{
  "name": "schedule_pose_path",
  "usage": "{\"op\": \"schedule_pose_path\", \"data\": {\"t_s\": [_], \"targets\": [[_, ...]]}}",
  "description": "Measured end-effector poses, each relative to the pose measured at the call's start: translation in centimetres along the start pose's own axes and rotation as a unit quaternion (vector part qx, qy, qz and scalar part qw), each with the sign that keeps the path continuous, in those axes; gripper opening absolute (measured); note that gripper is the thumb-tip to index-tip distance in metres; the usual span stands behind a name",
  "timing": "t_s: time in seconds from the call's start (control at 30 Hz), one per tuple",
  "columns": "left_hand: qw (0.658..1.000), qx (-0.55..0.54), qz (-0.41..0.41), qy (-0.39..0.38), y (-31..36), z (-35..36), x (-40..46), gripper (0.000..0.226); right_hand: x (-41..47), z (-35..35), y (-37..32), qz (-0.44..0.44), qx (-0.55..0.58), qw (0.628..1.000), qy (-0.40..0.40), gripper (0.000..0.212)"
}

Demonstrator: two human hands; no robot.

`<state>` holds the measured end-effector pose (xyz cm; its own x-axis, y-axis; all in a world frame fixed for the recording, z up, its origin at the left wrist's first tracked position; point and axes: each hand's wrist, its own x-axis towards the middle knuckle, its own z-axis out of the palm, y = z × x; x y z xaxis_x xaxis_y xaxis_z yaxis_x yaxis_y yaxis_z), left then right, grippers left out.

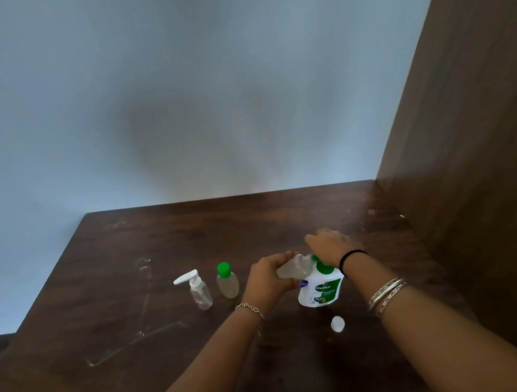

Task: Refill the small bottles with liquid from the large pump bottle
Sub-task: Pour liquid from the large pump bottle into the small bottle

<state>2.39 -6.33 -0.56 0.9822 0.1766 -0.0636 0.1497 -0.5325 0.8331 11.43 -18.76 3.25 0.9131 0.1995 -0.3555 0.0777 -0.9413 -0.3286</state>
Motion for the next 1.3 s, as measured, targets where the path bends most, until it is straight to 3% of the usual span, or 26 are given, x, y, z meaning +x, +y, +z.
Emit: {"op": "schedule_pose_path", "data": {"t_s": [1.3], "targets": [[1.000, -0.007, 0.001, -0.002, -0.44, 0.13, -0.05, 0.061, -0.72, -0.69, -0.15, -0.002, 0.003, 1.000, 0.001, 0.039]]}}
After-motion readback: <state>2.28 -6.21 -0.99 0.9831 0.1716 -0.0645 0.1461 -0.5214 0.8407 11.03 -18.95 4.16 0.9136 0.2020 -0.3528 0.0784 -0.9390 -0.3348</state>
